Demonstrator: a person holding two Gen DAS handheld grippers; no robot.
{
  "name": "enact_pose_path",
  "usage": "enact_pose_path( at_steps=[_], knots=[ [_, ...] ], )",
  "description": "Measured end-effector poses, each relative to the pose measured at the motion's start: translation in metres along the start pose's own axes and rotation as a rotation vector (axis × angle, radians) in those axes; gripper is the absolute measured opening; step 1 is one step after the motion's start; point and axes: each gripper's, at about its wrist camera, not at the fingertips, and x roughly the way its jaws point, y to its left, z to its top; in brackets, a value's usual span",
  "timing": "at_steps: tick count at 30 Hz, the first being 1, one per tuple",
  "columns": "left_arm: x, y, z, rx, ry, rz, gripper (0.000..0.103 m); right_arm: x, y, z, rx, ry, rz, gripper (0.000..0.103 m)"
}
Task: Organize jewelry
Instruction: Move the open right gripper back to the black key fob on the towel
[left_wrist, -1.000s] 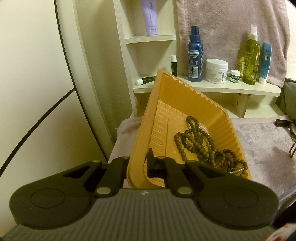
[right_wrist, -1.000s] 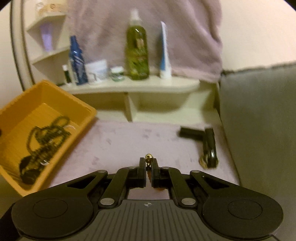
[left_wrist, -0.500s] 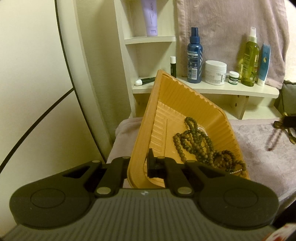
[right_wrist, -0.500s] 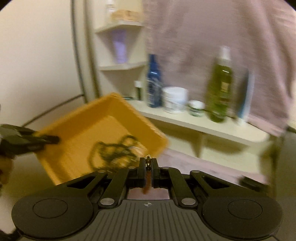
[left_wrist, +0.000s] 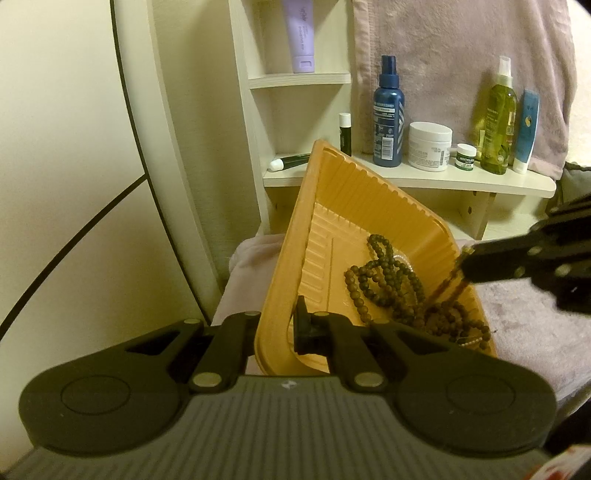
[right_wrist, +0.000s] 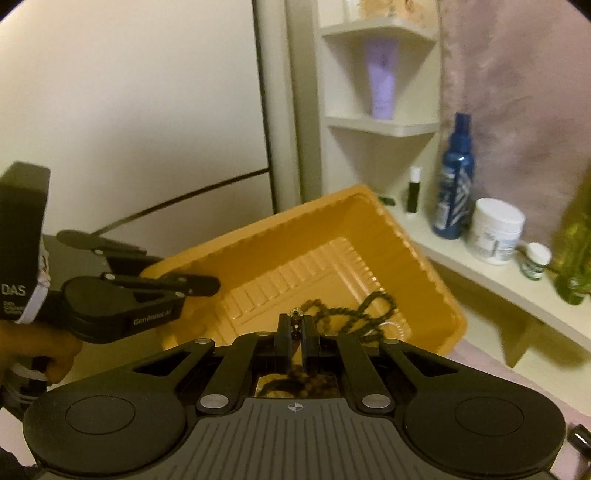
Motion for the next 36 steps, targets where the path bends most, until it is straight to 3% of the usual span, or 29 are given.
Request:
enact_pose_path(
  at_steps=[10,12,14,20,32,36],
  knots=[
    [0.0,0.001,-0.001,-0.006,0.001,0.0,0.005,0.017,0.0,-0.011,0.029,0.028,0.001,0.008],
    [0.001,0.002,-0.001,-0.007,0.001,0.0,0.005,0.014,-0.003,-0.012,0.034,0.02,-0.016,0.033],
    [0.001,0.002,-0.001,-0.008,0.002,-0.001,0.005,0.008,-0.008,-0.013,0.056,0.0,-0.025,0.041],
    [0.001,0.002,-0.001,-0.008,0.002,0.001,0.005,-0.009,-0.032,-0.028,0.146,-0.004,-0.11,0.041],
    [0.002,0.001,0.0,-0.005,0.001,0.006,0.005,-0.059,-0.077,-0.097,0.386,0.031,-0.314,0.041],
    [0.001,0.001,0.0,-0.005,0.001,0.005,0.005,-0.078,-0.092,-0.115,0.449,0.027,-0.418,0.041]
  ],
)
